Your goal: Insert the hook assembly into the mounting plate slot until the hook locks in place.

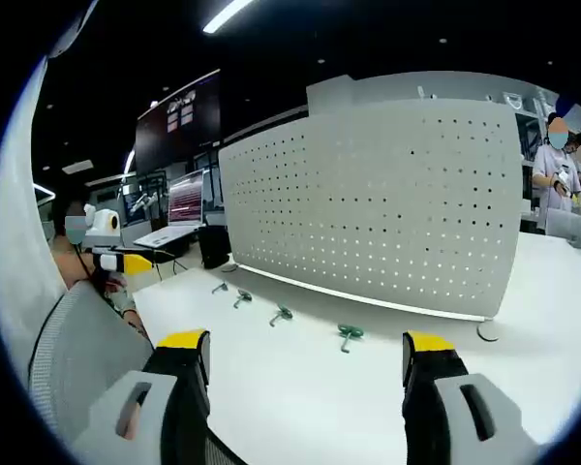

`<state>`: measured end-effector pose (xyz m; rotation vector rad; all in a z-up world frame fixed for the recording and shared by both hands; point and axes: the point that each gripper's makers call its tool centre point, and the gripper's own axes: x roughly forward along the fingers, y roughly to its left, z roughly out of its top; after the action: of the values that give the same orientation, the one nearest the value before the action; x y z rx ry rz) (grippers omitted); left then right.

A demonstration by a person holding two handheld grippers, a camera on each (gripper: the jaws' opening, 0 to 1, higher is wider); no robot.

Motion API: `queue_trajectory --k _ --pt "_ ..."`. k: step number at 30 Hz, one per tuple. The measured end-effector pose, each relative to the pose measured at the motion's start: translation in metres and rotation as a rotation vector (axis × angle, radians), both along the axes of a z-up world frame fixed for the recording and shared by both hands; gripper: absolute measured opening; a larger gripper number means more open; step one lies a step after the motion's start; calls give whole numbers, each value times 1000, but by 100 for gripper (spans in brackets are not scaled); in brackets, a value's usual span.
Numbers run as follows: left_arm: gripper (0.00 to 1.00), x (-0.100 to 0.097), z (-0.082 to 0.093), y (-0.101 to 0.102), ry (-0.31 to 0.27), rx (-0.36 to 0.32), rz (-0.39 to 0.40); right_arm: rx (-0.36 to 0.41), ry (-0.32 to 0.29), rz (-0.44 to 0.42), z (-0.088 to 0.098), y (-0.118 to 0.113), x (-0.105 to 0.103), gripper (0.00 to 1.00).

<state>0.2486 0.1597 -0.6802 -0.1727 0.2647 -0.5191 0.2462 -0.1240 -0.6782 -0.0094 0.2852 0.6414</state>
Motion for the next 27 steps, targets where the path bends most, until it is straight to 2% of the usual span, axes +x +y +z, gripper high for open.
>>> queue_trajectory --k 27 --pt "94 0 1 -1 7 6 -9 2 17 20 -1 2 0 78"
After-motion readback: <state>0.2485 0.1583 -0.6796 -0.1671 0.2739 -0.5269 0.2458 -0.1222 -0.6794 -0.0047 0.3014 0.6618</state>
